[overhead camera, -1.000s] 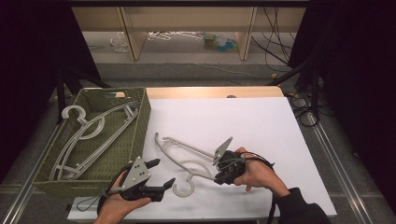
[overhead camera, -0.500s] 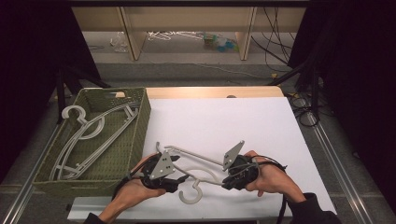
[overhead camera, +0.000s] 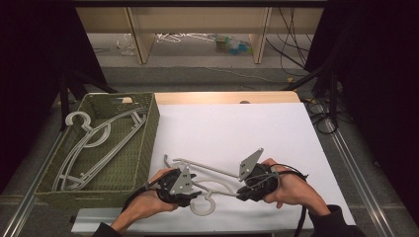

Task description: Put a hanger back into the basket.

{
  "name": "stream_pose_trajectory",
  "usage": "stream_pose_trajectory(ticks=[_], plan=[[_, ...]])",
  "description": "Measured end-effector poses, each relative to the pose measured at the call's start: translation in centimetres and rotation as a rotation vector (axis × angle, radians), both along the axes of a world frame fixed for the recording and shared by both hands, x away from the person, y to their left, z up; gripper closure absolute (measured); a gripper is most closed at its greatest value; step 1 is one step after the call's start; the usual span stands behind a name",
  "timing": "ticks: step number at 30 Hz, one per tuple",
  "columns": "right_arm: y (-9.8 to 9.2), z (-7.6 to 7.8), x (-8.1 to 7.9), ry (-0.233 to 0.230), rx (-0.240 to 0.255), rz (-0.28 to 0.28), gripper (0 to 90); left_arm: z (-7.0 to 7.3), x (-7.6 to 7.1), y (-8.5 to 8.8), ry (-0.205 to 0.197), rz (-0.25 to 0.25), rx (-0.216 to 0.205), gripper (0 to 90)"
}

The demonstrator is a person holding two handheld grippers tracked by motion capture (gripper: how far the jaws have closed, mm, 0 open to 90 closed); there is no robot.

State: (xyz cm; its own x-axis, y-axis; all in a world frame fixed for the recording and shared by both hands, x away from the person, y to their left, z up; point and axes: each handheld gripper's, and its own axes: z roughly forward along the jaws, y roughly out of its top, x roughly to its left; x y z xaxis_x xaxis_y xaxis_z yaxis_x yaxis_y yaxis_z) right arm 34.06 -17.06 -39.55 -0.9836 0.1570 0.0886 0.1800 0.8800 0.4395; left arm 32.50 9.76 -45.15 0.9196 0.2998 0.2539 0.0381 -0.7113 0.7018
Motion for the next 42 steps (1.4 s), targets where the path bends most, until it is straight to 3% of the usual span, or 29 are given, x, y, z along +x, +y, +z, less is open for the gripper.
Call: stream_pose_trajectory(ticks=[2, 6, 8, 13, 16, 20, 23, 26, 27, 31, 33, 34, 35, 37, 38, 40, 42], plan=[[0.0, -0.1, 0.0, 0.004, 0.004, -0.006, 81.6, -0.1, 0.1, -0.2, -0.017, -0.025, -0.011, 48.6], [-0.1, -0.2, 0.1, 0.006, 0.002, -0.004, 81.6, -0.2, 0.4, -0.6, -0.053, -0.071, 0.033, 59.9], [-0.1, -0.2, 0.1, 0.001, -0.006, -0.007, 81.6, -0.3, 0.5, -0.7, -0.076, -0.088, 0.036, 64.6], [-0.4, -0.1, 0.2, 0.003, 0.01, -0.005, 81.6, 0.3, 0.3, -0.8, -0.14, -0.116, 0.073, 67.1], [-0.6, 0.1, 0.3, -0.006, 0.017, -0.02, 80.5, 0.6, 0.1, -0.9, -0.149, -0.133, 0.071, 69.3], [-0.9, 0.3, 0.5, -0.02, 0.015, -0.037, 78.4, 1.3, -0.1, -1.2, -0.166, -0.215, 0.079, 72.4], [-1.5, 0.5, 0.8, -0.034, 0.03, -0.055, 75.3, 1.8, -0.6, -1.3, -0.163, -0.196, 0.083, 75.1], [-2.0, 0.7, 1.2, -0.049, 0.051, -0.078, 71.5, 2.1, -0.9, -1.6, -0.129, -0.193, 0.071, 77.1], [-2.2, 0.8, 1.3, -0.054, 0.058, -0.088, 69.8, 2.4, -0.9, -1.7, -0.136, -0.186, 0.067, 77.7], [-2.5, 1.0, 1.6, -0.082, 0.08, -0.17, 59.3, 2.9, -1.2, -1.9, -0.061, -0.141, -0.011, 79.1], [-2.5, 1.0, 1.8, -0.101, 0.085, -0.203, 53.1, 2.9, -1.3, -1.9, -0.048, -0.123, 0.005, 79.1], [-2.5, 1.0, 1.8, -0.117, 0.09, -0.226, 50.7, 2.8, -1.2, -1.9, -0.034, -0.104, -0.009, 79.1], [-2.6, 1.0, 1.9, -0.121, 0.096, -0.244, 48.3, 2.7, -1.0, -1.8, 0.026, -0.073, -0.046, 79.1], [-2.7, 1.1, 2.0, -0.119, 0.101, -0.273, 45.2, 2.8, -0.7, -1.6, 0.079, -0.023, -0.069, 79.1], [-2.7, 1.3, 2.0, -0.131, 0.102, -0.3, 43.1, 2.9, -0.5, -1.3, 0.102, 0.009, -0.082, 79.1], [-2.8, 1.4, 2.0, -0.127, 0.106, -0.303, 42.5, 3.1, -0.2, -0.8, 0.122, 0.06, -0.092, 79.1], [-2.6, 1.7, 1.8, -0.153, 0.132, -0.333, 40.3, 3.2, 0.1, -0.3, 0.171, 0.106, -0.141, 79.1]])
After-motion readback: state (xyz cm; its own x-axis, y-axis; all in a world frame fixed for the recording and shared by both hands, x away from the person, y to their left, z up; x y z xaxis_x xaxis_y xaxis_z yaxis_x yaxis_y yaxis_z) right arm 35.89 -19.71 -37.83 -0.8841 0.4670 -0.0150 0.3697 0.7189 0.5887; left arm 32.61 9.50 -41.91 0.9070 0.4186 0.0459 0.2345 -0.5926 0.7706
